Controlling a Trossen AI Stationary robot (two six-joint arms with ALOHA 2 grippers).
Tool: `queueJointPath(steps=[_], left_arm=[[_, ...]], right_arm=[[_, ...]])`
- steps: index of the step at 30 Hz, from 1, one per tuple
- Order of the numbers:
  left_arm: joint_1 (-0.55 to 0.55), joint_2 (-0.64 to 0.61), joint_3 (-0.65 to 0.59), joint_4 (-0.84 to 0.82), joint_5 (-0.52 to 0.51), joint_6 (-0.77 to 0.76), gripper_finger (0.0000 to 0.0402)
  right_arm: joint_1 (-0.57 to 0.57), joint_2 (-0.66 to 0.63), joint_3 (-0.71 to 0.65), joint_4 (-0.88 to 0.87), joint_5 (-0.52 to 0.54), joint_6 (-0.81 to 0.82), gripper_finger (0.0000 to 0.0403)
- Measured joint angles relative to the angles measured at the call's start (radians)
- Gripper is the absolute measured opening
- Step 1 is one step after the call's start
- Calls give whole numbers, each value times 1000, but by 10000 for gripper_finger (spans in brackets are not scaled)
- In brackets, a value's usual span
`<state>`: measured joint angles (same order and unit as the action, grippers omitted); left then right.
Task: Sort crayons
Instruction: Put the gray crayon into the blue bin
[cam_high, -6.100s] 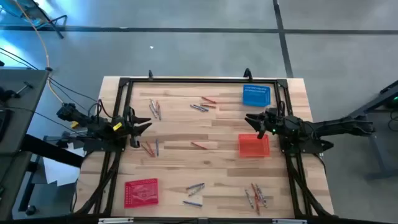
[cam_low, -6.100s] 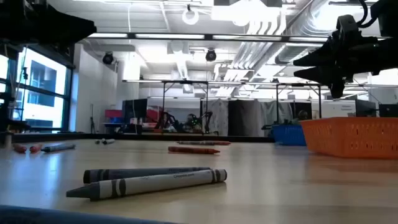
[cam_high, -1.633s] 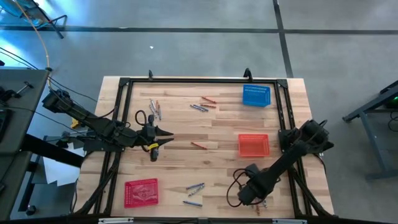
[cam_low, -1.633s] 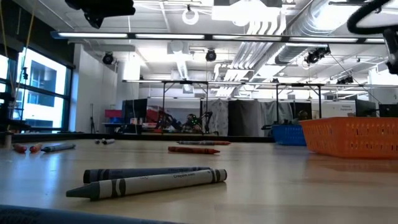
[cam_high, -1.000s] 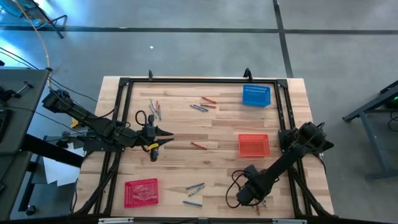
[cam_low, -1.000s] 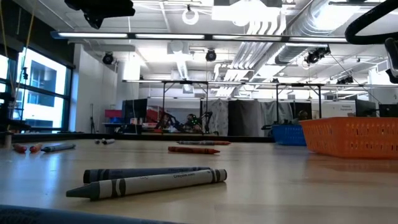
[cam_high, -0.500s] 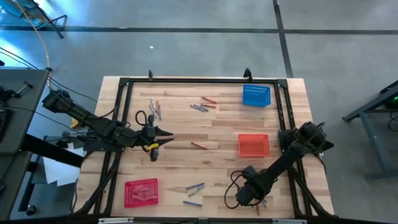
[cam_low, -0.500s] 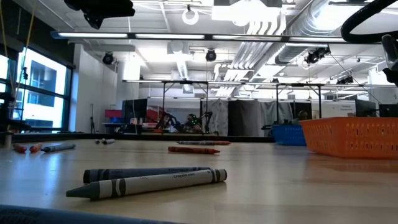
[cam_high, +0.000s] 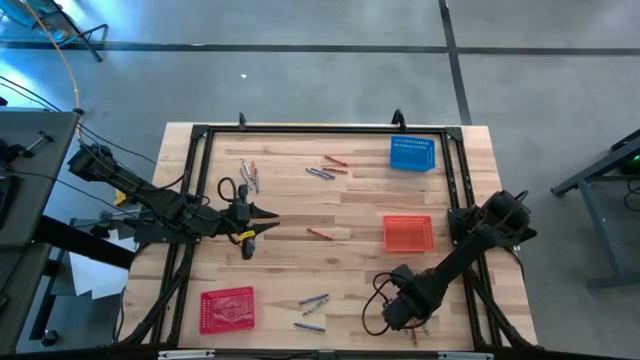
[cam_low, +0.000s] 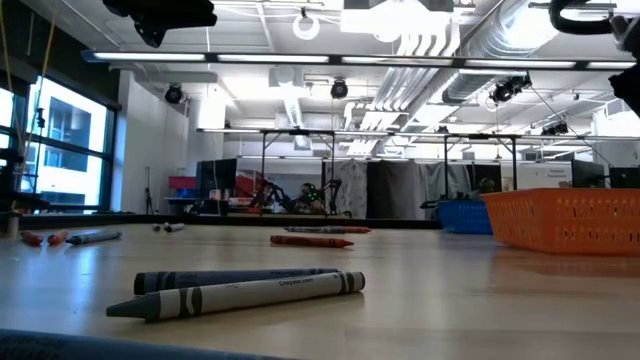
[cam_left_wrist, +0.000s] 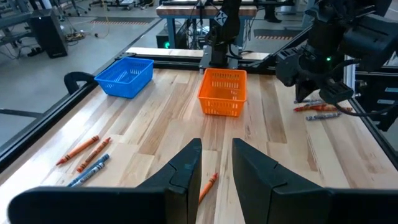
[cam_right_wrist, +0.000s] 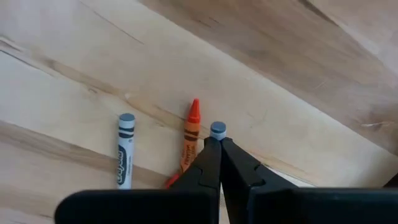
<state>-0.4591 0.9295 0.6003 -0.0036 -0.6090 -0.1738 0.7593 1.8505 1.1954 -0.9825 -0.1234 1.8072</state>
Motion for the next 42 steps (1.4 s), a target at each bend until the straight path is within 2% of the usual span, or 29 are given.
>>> queueJointPath(steps=[15,34,42], left_arm=[[0,0,0,0,0,0,76],[0,0,0,0,0,1,76],[0,18,0,1,0,1,76]], right_arm=[[0,-52,0,-75,35,17,0],[0,-52,0,-64,34,20,0],[0,-52,0,-31,64,38,0]])
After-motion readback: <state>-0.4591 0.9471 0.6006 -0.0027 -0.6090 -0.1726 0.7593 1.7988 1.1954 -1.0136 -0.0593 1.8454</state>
